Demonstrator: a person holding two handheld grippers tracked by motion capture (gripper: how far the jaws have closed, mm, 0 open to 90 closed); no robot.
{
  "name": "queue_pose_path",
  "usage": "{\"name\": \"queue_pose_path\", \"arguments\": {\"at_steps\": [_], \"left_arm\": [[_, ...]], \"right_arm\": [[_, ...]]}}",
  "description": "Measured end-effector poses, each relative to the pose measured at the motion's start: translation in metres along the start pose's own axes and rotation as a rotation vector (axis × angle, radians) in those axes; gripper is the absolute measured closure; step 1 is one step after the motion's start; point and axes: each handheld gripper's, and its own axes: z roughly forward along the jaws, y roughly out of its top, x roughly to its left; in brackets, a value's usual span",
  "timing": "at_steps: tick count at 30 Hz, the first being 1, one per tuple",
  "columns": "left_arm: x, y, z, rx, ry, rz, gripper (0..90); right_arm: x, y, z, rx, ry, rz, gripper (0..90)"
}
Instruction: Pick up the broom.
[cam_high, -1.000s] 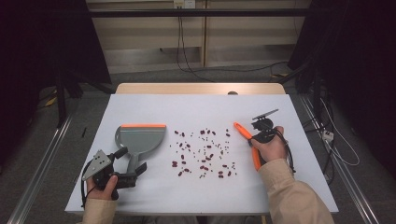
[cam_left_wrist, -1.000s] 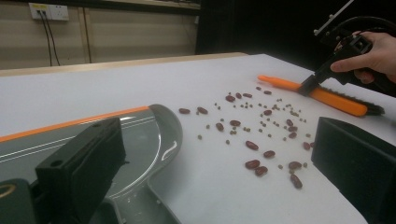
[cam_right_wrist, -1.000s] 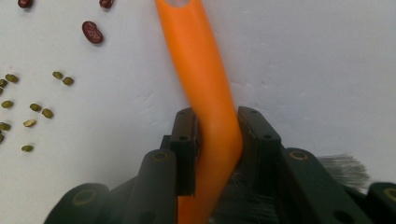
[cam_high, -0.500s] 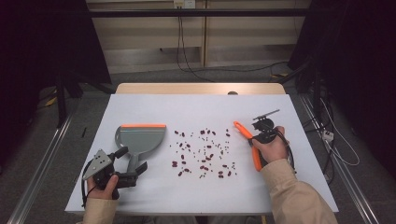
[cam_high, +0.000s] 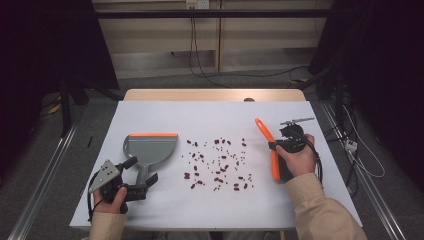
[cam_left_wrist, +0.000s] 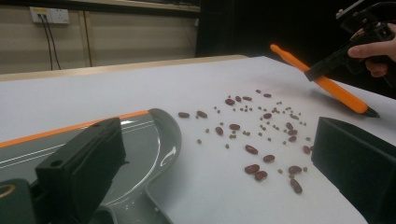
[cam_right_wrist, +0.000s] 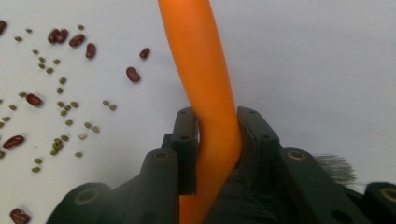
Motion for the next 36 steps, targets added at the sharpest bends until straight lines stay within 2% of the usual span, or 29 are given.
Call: {"name": "queue_pose_path", "arguments": {"at_steps": [3, 4, 5, 12, 14, 17, 26, 28, 36], "left_arm": [[0.0, 0.001, -0.001, -0.005, 0.005, -0.003, 2.5], [0.0, 0.001, -0.001, -0.007, 0.007, -0.004, 2.5], [0.0, 0.001, -0.001, -0.007, 0.009, -0.005, 2.5], [-0.003, 0.002, 0.0, -0.011, 0.005, -0.01, 2.5], [-0.006, 0.004, 0.001, -0.011, -0.005, 0.001, 2.5], [-0.008, 0.006, 0.001, -0.012, -0.007, 0.007, 2.4], [-0.016, 0.017, 0.007, -0.025, -0.023, 0.027, 2.4], [-0.019, 0.023, 0.01, -0.034, -0.036, 0.03, 2.3], [-0.025, 0.033, 0.022, -0.031, -0.053, 0.032, 2.3]], "right_arm": [[-0.003, -0.002, -0.008, -0.067, 0.029, 0.021, 70.2], [-0.003, -0.002, -0.008, -0.067, 0.029, 0.021, 70.2], [-0.003, -0.005, -0.012, -0.104, 0.035, 0.025, 70.3], [-0.006, -0.013, -0.029, -0.262, 0.088, 0.053, 70.5], [-0.007, -0.015, -0.033, -0.307, 0.113, 0.068, 70.5], [-0.007, -0.016, -0.038, -0.353, 0.126, 0.06, 70.6], [-0.008, -0.017, -0.046, -0.419, 0.169, 0.092, 70.8], [-0.009, -0.017, -0.048, -0.436, 0.199, 0.111, 70.9], [-0.005, -0.012, -0.057, -0.482, 0.206, 0.104, 70.9]]}}
